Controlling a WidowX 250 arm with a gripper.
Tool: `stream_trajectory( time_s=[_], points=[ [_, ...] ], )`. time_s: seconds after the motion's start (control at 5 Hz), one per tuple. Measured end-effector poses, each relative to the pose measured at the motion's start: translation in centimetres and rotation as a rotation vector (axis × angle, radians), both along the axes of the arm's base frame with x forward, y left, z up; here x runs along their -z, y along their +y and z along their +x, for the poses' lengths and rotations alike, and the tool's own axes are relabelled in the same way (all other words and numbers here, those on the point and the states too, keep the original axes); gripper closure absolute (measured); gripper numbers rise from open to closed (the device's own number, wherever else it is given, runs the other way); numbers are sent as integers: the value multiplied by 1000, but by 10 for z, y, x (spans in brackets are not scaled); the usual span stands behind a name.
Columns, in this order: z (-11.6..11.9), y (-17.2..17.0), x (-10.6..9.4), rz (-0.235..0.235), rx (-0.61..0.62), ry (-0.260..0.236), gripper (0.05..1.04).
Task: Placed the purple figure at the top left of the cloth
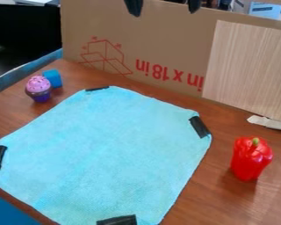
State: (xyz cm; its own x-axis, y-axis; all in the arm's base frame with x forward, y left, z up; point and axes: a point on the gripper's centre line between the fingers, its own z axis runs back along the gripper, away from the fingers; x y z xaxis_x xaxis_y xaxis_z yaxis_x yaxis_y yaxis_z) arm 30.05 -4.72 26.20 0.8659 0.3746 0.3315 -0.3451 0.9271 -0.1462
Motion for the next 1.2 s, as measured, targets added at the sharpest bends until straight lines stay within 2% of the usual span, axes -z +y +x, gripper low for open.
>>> stream_trajectory(
  time_s=[0.2, 0.4, 0.6, 0.8, 1.0, 1.2],
  points=[
    [1, 0, 5, 2, 2, 15, 83],
    [7, 38, 13, 8, -106, 11, 83],
    [13, 60, 37, 43, -165, 43, 83],
    [13, 97, 70, 77, -234, 62, 83],
    [14, 130, 100, 48, -288, 69, 83],
    [10, 166, 128, 94, -349, 38, 83]
  ],
)
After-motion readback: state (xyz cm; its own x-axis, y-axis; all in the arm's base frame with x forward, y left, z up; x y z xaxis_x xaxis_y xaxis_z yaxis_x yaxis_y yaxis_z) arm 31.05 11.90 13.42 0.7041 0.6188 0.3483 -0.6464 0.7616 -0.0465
